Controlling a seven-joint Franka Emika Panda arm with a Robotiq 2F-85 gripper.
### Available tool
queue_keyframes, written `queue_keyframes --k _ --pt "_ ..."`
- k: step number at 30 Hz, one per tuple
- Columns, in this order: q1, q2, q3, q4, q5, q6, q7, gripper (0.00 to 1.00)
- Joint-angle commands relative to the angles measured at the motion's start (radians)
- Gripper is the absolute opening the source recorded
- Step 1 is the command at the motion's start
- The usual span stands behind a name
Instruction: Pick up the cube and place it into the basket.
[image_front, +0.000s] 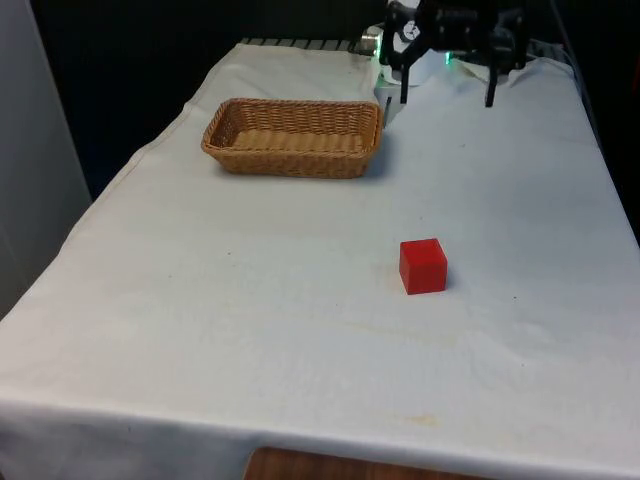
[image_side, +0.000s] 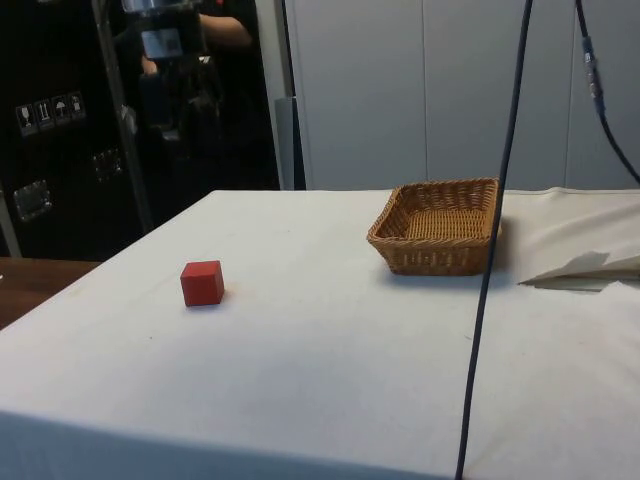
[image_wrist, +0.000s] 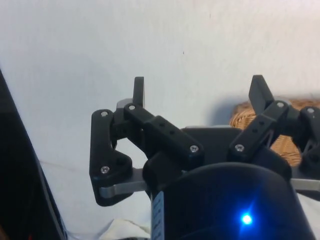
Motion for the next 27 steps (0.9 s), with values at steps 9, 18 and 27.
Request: queue_keyframes --k 9,18,27 --pt "0.004 0.032 0.009 -0.029 -0.001 0.104 -0.041 1.00" --pt "0.006 0.068 0.012 -0.041 -0.008 0.170 -0.092 1.00" --pt "0.006 0.103 0.012 -0.048 -0.010 0.217 -0.160 1.00"
